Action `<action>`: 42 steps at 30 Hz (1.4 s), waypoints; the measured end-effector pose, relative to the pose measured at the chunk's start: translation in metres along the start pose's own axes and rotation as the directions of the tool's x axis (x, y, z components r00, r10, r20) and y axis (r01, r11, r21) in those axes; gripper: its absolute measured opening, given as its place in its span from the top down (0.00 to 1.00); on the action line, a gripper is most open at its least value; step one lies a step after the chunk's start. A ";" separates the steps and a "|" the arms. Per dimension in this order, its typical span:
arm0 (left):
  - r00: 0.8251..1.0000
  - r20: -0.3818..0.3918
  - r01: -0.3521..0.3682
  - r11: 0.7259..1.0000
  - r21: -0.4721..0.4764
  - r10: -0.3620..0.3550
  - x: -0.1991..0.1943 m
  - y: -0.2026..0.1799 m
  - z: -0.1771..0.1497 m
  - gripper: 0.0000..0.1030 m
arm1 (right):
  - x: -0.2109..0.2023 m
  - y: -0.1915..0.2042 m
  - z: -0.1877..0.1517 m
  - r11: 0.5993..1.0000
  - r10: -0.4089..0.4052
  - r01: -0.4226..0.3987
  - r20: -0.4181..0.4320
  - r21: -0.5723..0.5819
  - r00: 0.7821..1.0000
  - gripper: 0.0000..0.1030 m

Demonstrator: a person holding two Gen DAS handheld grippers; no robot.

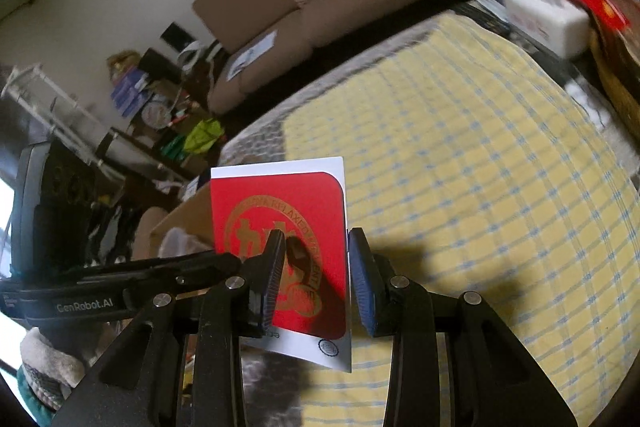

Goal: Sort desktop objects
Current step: 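Lift the red card with the left tool and carry it over the box, then lower the red card into the box and open the left tool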

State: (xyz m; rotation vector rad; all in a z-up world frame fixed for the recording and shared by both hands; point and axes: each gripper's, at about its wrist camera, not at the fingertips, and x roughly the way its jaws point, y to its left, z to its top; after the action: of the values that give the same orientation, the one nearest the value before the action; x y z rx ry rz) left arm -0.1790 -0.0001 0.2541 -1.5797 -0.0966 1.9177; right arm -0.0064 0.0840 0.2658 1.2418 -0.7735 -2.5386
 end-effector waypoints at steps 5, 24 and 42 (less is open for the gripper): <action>0.998 0.046 0.034 0.997 -0.076 -0.031 -0.041 0.049 -0.014 0.73 | 0.015 0.050 0.003 0.998 0.031 -0.032 -0.019 -0.049 0.999 0.67; 0.996 0.046 -0.060 0.947 -0.316 0.078 -0.039 0.241 -0.071 0.87 | 0.189 0.163 -0.059 0.986 0.037 -0.081 -0.279 -0.147 0.960 0.87; 0.977 0.064 -0.183 0.949 -0.255 0.206 -0.045 0.227 -0.107 0.47 | 0.177 0.166 -0.080 0.956 -0.101 0.024 -0.252 -0.293 0.962 0.44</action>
State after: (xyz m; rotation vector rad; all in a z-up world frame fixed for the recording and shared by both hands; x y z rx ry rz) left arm -0.1763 -0.2378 0.1631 -1.7184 -0.2351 2.2021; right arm -0.0603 -0.1560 0.1966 1.4781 -0.2964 -2.3538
